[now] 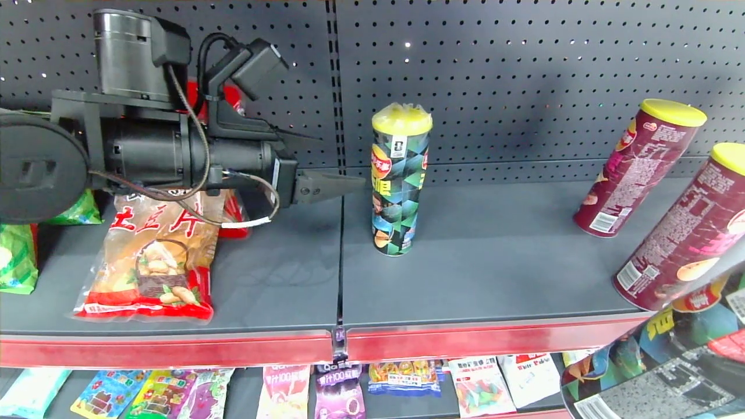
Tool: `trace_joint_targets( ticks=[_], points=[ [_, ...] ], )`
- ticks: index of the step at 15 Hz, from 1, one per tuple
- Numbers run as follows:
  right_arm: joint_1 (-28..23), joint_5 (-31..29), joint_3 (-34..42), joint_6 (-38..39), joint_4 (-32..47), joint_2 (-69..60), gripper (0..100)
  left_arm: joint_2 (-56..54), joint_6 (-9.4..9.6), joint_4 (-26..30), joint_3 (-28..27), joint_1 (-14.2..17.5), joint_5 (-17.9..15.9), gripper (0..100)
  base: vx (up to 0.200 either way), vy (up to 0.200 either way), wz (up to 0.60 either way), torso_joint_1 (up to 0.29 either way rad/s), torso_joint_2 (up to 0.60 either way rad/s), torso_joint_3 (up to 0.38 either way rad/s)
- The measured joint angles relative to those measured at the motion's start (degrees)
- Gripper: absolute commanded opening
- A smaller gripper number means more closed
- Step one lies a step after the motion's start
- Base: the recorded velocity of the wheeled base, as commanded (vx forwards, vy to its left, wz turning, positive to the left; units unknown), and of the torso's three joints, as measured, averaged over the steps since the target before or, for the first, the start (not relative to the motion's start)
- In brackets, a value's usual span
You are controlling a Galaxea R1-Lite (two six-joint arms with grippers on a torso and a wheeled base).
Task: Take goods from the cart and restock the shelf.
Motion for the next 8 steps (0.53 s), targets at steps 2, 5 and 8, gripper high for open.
trace_joint_targets(
  ticks=[2,5,8],
  points=[
    [0.0,0.0,0.0,0.22,0.0,-0.07,0,2.1,0.55,0.0,-2.02,-0.61,-0.2,100,0.0,0.0,0.0,0.0,0.0,0.0],
    [0.0,-0.02,-0.09,0.33,0.0,-0.2,0,4.67,0.76,0.11,-4.86,-1.0,-0.77,100,0.0,0.0,0.0,0.0,0.0,0.0],
    [-0.06,-0.09,0.0,0.61,0.11,-0.49,0,6.86,0.77,0.09,-7.06,-1.8,-0.71,100,0.0,0.0,0.0,0.0,0.0,0.0]
  ],
)
